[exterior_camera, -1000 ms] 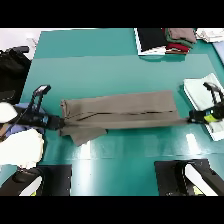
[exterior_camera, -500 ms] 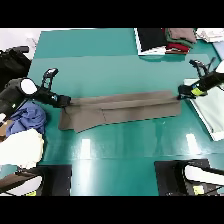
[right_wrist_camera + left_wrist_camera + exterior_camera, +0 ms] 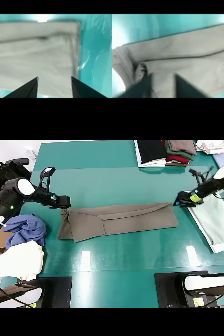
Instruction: Fold the shirts.
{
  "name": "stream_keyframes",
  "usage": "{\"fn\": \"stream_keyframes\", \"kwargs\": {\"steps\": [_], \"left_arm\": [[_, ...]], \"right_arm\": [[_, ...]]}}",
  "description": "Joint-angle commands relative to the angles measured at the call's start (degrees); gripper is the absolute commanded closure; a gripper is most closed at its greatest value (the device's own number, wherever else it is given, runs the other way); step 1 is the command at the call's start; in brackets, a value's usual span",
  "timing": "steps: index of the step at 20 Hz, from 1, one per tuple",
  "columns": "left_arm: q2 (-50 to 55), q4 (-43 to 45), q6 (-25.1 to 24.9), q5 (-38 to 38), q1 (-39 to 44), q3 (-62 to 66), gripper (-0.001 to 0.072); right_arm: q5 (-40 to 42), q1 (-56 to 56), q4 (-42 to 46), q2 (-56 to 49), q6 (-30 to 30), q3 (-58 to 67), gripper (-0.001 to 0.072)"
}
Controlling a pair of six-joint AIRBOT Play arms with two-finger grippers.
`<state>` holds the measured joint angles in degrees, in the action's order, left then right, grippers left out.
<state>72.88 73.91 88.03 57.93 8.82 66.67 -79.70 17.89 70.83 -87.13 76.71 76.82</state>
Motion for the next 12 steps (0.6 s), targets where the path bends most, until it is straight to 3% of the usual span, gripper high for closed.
{"fn": "stream_keyframes", "kwargs": {"steps": [1, 5, 9, 10, 11, 12], "left_arm": [[0.1, -4.6, 0.0, 0.0, 0.1, 1.2, 0.0670], [0.9, -11.8, 0.0, -4.7, 1.3, 1.2, 0.0679], [4.7, -12.0, 0.5, -6.7, 9.0, 1.3, 0.0680], [6.1, -12.3, 0.5, -7.8, 11.3, 1.3, 0.0680], [7.7, -13.1, 0.5, -9.4, 13.6, 1.3, 0.0680], [9.4, -14.4, 0.5, -11.3, 15.7, 1.3, 0.0681]], "right_arm": [[0.7, 8.1, -7.0, -0.5, -5.6, -6.3, 0.0216], [1.2, 15.0, -15.7, -4.9, -10.5, -11.2, 0.0218], [1.6, 11.5, -22.4, -9.9, -12.9, -11.1, 0.0224], [2.3, 9.6, -23.6, -10.5, -13.7, -11.1, 0.0298], [3.0, 7.7, -24.3, -10.7, -14.6, -11.1, 0.0415], [3.3, 6.1, -24.8, -10.7, -15.4, -10.6, 0.0594]]}}
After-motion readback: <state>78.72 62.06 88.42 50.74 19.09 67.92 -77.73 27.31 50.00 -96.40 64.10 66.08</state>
